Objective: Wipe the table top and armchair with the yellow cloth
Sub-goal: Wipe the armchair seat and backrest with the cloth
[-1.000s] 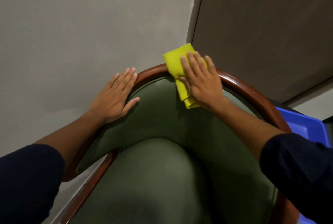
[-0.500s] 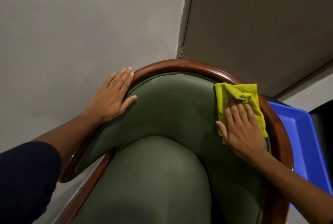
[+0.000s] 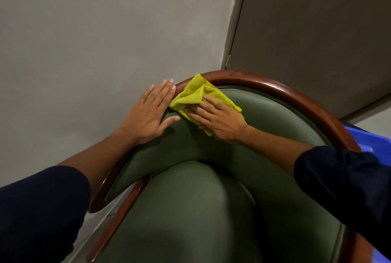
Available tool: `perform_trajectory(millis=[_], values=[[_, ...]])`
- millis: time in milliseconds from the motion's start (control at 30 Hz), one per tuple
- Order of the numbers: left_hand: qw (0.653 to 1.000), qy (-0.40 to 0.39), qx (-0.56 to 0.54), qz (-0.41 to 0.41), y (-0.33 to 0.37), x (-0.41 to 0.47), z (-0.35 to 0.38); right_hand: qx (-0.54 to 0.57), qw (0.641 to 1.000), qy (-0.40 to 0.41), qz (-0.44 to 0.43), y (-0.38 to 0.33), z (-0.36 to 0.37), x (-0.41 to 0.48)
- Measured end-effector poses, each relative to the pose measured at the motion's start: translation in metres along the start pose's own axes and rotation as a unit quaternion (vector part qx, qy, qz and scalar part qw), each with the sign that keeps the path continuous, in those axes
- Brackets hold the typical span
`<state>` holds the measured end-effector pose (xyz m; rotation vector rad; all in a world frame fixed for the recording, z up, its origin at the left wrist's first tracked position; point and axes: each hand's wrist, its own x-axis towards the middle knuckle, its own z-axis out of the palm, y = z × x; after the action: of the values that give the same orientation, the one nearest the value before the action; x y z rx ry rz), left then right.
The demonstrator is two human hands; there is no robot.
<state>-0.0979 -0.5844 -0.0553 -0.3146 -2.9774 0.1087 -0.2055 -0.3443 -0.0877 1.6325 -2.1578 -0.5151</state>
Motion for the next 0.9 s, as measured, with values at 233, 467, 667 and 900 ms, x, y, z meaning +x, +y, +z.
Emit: perform_trajectory(millis=[233, 467, 667, 900], values=[[1.000, -0.012, 0.006, -0.008, 0.002, -0.002, 0.000, -0.098, 0.985, -0.139, -0.028, 0.016, -0.011, -0.077], [1.000, -0.020, -0.009, -0.012, 0.003, -0.002, -0.002, 0.040, 0.936, -0.191, 0.294, 0.021, -0.069, -0.189], [1.000, -0.010, -0.013, -0.013, 0.003, -0.001, -0.001, 0.131, 0.895, -0.182, 0.386, -0.008, -0.092, -0.232], [1.000, 0.000, -0.020, -0.010, 0.003, -0.002, -0.001, 0.189, 0.940, -0.114, 0.258, 0.041, -0.058, -0.097]])
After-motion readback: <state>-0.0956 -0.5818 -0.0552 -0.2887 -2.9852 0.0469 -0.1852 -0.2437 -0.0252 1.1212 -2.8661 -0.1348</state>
